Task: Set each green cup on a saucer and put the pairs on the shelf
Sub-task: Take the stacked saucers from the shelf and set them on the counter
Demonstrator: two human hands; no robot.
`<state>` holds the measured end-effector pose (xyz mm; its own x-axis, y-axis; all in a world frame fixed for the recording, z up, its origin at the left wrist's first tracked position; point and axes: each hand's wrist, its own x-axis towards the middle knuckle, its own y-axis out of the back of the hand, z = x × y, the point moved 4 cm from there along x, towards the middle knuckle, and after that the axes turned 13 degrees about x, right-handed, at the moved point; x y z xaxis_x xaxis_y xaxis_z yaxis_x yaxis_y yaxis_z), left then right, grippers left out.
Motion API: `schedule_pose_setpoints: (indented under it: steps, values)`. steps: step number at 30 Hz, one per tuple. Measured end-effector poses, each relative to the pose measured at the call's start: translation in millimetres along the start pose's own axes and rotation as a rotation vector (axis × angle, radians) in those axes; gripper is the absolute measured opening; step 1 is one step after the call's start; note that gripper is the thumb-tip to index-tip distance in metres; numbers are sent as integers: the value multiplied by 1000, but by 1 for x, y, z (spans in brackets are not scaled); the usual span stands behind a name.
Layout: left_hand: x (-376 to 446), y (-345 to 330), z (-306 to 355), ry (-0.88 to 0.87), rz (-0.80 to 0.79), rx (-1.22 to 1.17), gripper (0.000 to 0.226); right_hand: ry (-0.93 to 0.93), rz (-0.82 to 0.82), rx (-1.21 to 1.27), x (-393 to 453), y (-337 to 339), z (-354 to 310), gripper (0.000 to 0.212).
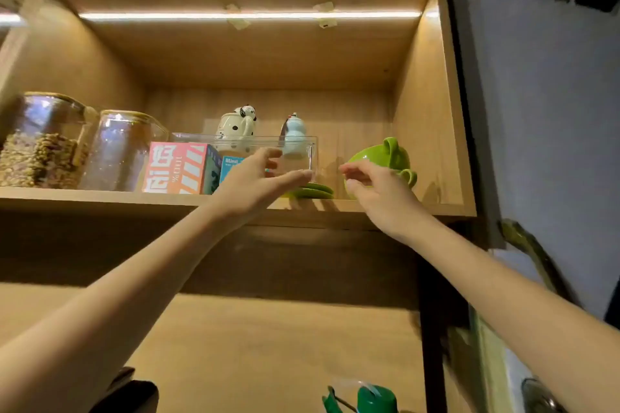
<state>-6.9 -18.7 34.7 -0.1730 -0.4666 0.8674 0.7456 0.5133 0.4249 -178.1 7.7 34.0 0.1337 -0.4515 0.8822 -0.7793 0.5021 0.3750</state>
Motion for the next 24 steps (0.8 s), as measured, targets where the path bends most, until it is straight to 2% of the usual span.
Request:
schedule_pose_setpoints:
  steps: [3,6,10,13,17,21,24]
  values:
    - [12,-10,-15,17,22,215,71,-20,61,39,15,-12,6,37]
    - [22,-20,-39,98,-47,308,74,-175,-17,23,29,-28,13,39]
    - [34,-25,-63,150,-115,229,98,-234,-115,-255,37,-48,13,44]
    - [45,-33,-69,175,-190,87,113,-272,-123,-302,38,-56,9,39]
    - [53,-40,-81,233,-201,146,113,-307,-135,-346,38,-56,8,33]
    - [51,-35,-77,280,-150,190,111,-341,-158,-407,41,-64,19,38]
    - [44,-32,-71,291,-126,168,102,-371,-116,-345,37,-62,18,36]
